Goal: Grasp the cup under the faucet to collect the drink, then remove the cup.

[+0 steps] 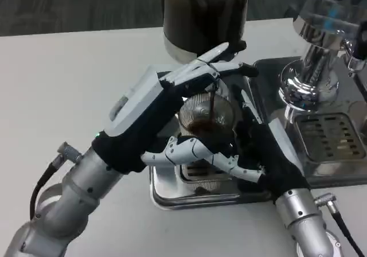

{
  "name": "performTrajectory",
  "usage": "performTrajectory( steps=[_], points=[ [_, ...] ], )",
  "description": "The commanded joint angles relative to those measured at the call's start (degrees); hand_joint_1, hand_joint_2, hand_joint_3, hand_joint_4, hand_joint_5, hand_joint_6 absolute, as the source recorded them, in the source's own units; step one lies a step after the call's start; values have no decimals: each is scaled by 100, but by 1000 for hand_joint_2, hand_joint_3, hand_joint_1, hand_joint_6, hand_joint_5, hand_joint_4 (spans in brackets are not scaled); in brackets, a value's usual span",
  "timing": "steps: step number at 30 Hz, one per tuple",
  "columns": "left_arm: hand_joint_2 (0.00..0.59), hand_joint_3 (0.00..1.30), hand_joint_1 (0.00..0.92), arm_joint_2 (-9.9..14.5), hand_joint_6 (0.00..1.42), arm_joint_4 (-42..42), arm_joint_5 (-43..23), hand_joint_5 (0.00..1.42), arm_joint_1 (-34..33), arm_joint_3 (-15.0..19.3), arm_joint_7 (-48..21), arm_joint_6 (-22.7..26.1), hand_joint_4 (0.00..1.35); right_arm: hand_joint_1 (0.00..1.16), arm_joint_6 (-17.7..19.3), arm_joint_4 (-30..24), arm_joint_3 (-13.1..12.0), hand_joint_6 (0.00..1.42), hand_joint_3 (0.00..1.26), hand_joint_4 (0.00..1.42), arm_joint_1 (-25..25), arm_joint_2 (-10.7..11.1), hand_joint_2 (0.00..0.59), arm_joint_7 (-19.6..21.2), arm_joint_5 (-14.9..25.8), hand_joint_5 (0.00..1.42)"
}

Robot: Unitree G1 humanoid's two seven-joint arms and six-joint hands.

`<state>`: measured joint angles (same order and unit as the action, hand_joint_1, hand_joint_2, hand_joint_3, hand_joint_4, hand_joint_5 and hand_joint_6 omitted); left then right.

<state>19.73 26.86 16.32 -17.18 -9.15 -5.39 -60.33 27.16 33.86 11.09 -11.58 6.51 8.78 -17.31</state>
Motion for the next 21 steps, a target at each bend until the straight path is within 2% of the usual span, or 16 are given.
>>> performTrajectory(
  steps=[1,5,14,18,21],
  points=[
    [178,251,0,59,151,-212,-6,197,238,284,149,125,20,716,109,85,-62,134,0,0,-54,-44,190,-1,71,0],
    [178,238,0,20,128,-597,-150,180,346,650,354,138,5,714,117,74,-76,139,0,0,-33,-45,190,-9,80,0],
    [178,206,0,-48,113,-1094,-317,160,560,1117,490,312,0,701,168,145,-102,141,0,0,-58,-63,193,-37,110,0],
    [185,199,0,4,108,-1336,-417,154,831,1371,528,493,0,696,190,191,-110,136,0,0,-96,-108,190,2,117,0],
    [191,136,0,62,106,-1247,-268,153,1126,1689,687,527,0,696,181,178,-130,134,0,0,-75,-115,186,14,115,0]
  ],
)
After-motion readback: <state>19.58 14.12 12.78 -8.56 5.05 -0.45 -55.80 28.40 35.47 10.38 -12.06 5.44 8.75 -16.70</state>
